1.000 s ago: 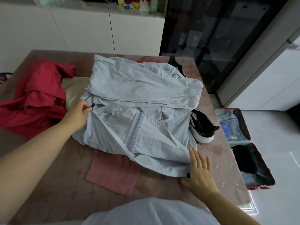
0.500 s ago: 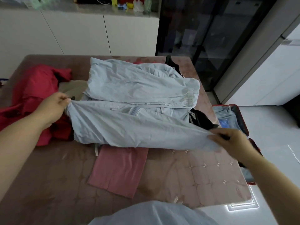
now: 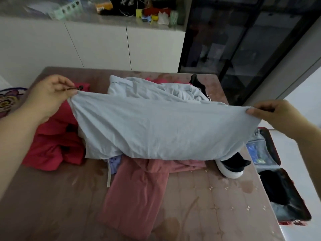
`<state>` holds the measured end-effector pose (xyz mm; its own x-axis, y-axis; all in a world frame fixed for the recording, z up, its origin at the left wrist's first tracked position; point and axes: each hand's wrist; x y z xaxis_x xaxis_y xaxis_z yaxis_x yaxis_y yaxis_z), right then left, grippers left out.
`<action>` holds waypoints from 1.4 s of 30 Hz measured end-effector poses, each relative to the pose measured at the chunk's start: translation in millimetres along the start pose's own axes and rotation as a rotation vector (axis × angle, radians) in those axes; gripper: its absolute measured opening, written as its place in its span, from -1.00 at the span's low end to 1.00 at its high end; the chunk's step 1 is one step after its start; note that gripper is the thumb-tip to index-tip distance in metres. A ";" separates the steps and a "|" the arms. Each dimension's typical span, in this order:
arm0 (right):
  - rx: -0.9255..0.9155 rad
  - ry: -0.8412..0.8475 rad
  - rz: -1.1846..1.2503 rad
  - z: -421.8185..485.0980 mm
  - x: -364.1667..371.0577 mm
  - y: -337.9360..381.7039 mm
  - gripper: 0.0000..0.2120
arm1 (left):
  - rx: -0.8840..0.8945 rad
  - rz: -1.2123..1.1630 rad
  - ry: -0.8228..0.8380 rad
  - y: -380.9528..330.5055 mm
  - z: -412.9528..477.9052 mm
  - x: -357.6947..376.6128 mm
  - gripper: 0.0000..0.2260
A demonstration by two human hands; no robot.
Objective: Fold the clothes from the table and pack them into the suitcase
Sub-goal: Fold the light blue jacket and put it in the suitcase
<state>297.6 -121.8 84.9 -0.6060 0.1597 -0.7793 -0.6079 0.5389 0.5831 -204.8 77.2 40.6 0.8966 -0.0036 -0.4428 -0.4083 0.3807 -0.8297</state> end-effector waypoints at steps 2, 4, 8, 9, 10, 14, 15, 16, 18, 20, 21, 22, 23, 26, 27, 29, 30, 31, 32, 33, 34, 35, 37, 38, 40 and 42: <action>0.007 -0.037 -0.031 31.2 8.3 9.2 -0.87 | 0.018 0.056 -0.014 5.9 23.8 9.7 -0.72; 0.013 -0.097 -0.103 68.8 19.8 17.7 -0.86 | 0.032 0.126 -0.003 14.7 47.7 27.6 -0.74; 0.059 -0.218 -0.222 136.0 44.8 22.7 -0.81 | 0.083 0.253 -0.035 33.8 87.2 67.9 -0.86; 0.079 -0.243 -0.239 147.6 50.5 22.2 -0.81 | 0.096 0.292 -0.043 36.6 95.0 77.4 -0.88; 0.104 -0.265 -0.254 158.1 56.5 21.2 -0.81 | 0.105 0.329 -0.052 38.8 102.4 86.1 -0.87; 0.217 -0.295 -0.388 193.0 82.6 8.7 -0.73 | 0.070 0.430 -0.043 50.7 120.2 113.8 -0.84; 0.253 -0.279 -0.441 199.5 89.7 4.2 -0.70 | 0.045 0.483 -0.005 56.4 121.8 118.7 -0.84; 0.288 -0.256 -0.488 204.5 97.0 -0.9 -0.67 | 0.012 0.535 0.047 62.4 121.9 122.8 -0.84; 0.335 -0.222 -0.526 210.5 110.4 -9.0 -0.63 | -0.073 0.562 0.112 73.5 119.8 130.0 -0.83; 0.325 -0.266 -0.546 210.2 117.1 -6.1 -0.65 | -0.151 0.486 0.094 78.1 117.8 136.7 -0.82; 0.290 -0.310 -0.546 208.3 118.0 -2.0 -0.66 | -0.161 0.459 0.069 79.2 116.9 139.8 -0.82; 0.245 -0.364 -0.518 202.7 117.7 4.7 -0.64 | -0.145 0.451 0.047 78.4 115.2 142.4 -0.82; 0.196 -0.410 -0.445 192.9 117.6 13.8 -0.61 | -0.114 0.450 0.032 76.8 113.0 143.9 -0.82; -0.076 -0.396 -0.256 135.7 131.6 42.2 -0.51 | -0.031 0.470 -0.004 69.3 103.8 144.9 -0.82; -0.171 -0.306 -0.265 111.1 142.1 48.4 -0.45 | -0.018 0.480 -0.021 67.1 100.5 144.0 -0.82; -0.275 -0.079 -0.389 77.6 167.4 47.6 -0.32 | 0.014 0.512 -0.058 65.7 96.5 139.6 -0.82; -0.276 0.011 -0.481 74.1 178.2 40.7 -0.29 | 0.024 0.530 -0.073 67.0 95.8 135.6 -0.81; -0.242 0.070 -0.549 79.6 186.4 30.1 -0.28 | 0.026 0.547 -0.089 69.6 95.6 130.4 -0.80; -0.189 0.098 -0.576 90.0 190.5 19.8 -0.27 | 0.020 0.560 -0.105 72.7 95.6 124.5 -0.79; -0.132 0.107 -0.584 102.4 190.9 11.2 -0.25 | 0.010 0.569 -0.116 76.8 95.9 119.2 -0.79; -0.087 0.100 -0.587 112.9 189.2 4.9 -0.22 | 0.002 0.575 -0.114 80.5 96.2 115.0 -0.79; -0.065 0.082 -0.597 120.9 186.7 0.7 -0.20 | -0.001 0.577 -0.093 83.2 96.8 112.7 -0.80; -0.058 0.058 -0.619 128.3 183.2 -1.9 -0.16 | -0.017 0.577 -0.010 79.3 97.7 116.1 -0.74; -0.060 0.050 -0.621 128.0 182.7 -0.5 -0.16 | -0.023 0.596 0.045 71.3 96.1 121.4 -0.68; -0.064 0.036 -0.613 125.8 183.3 2.0 -0.17 | 0.111 0.694 0.158 46.3 82.8 137.2 -0.59; -0.049 0.016 -0.601 126.0 184.4 1.3 -0.19 | 0.382 0.717 0.354 15.2 53.8 159.4 -0.55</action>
<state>249.7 12.6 -86.9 -0.1566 -0.1735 -0.9723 -0.8690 0.4920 0.0522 -58.8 132.2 -24.3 0.3155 0.0930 -0.9444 -0.7100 0.6834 -0.1699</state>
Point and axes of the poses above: each hand's wrist, its own z-axis towards the middle knuckle, its own x-axis out of the palm, y = z × x, and after that the axes turned 15 degrees about x, right-handed
